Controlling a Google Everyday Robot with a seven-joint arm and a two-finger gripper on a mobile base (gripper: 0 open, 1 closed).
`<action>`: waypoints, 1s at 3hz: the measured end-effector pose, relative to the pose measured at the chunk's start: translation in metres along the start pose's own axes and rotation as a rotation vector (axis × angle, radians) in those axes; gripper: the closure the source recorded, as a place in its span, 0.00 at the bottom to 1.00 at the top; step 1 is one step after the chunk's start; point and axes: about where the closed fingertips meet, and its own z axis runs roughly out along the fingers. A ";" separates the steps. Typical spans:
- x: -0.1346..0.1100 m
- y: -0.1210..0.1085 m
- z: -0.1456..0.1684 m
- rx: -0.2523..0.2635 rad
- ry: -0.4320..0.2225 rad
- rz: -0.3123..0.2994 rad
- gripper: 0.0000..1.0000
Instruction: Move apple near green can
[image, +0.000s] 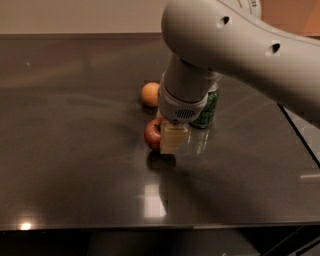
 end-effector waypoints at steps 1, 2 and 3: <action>0.004 -0.020 0.002 0.019 0.009 -0.006 1.00; 0.009 -0.036 0.006 0.021 0.020 -0.012 1.00; 0.014 -0.048 0.011 0.012 0.021 -0.009 1.00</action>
Offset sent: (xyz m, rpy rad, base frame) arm 0.0597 -0.0084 -0.0030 -0.0319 -0.0247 0.0038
